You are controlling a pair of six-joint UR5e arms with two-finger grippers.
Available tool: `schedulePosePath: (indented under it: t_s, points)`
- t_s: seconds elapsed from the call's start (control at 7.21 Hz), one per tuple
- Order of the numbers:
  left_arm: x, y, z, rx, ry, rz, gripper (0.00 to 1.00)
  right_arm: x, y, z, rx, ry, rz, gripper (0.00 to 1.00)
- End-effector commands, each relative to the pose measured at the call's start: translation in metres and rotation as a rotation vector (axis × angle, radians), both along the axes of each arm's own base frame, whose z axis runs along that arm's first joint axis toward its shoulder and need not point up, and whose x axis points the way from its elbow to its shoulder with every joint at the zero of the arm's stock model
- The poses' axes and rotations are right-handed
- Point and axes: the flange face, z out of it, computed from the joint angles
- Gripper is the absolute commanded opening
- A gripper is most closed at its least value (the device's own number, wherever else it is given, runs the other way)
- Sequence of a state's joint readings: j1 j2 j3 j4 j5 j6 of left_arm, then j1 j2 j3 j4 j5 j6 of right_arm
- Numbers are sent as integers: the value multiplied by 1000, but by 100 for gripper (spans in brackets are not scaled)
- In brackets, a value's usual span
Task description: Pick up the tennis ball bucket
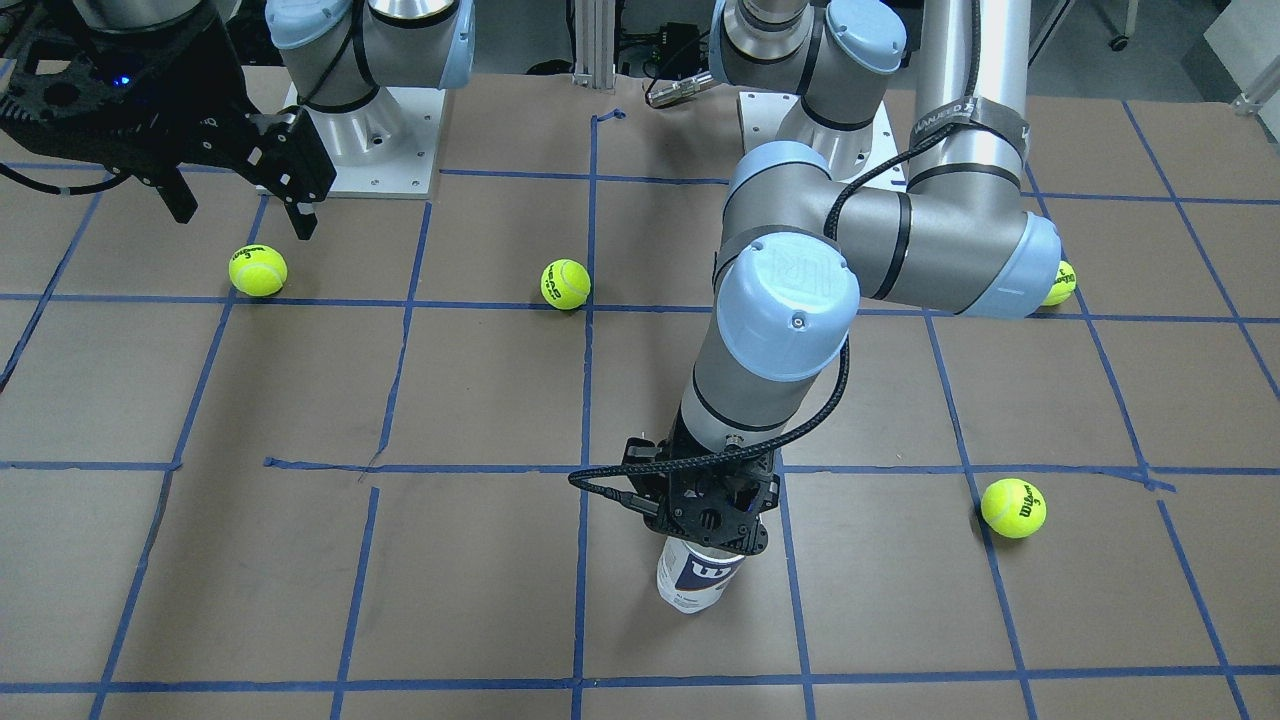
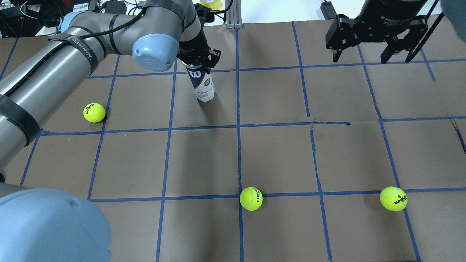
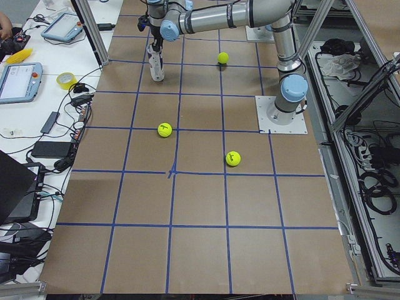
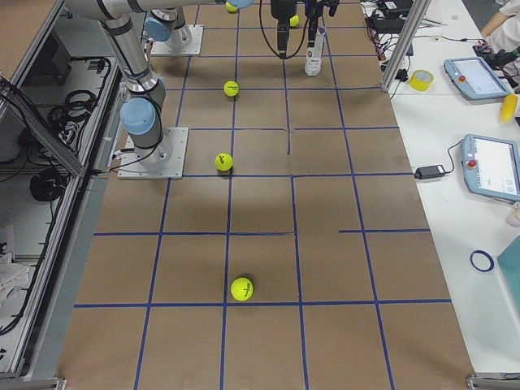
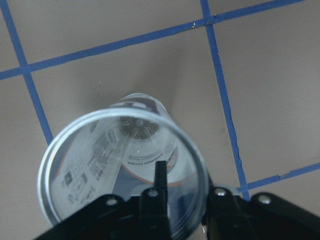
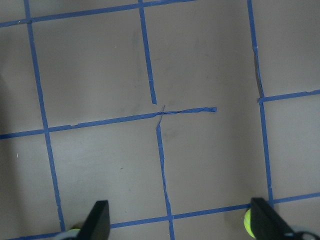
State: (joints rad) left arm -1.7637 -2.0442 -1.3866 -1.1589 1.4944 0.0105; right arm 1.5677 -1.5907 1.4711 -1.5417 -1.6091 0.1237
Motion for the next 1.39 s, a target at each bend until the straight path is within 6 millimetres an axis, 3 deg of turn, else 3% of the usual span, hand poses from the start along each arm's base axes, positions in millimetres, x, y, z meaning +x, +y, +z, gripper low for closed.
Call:
schedulePosePath:
  t_s: [0.0, 0.28, 0.42, 0.55, 0.69, 0.83, 1.11, 1.25]
  points:
    - [-12, 17, 46, -5, 0, 18, 100, 1, 0, 0, 0, 0, 1, 100]
    - [0, 26, 120, -34, -30, 49, 100, 1, 0, -1, 3, 0, 1, 100]
    - [24, 33, 157, -30, -33, 83, 100, 0, 0, -1, 2, 0, 1, 100]
    - [61, 40, 178, -22, -32, 139, 100, 0, 0, 0, -1, 0, 4, 100]
    - [106, 49, 186, 13, -42, 208, 100, 1, 0, 0, -1, 0, 4, 100]
    - [136, 64, 186, 34, -34, 255, 100, 1, 0, -1, 0, 0, 4, 100]
    - [150, 111, 183, 37, -54, 282, 100, 1, 0, -1, 2, 0, 6, 100]
    - [154, 123, 184, 53, -74, 287, 100, 1, 0, -1, 0, 0, 6, 100]
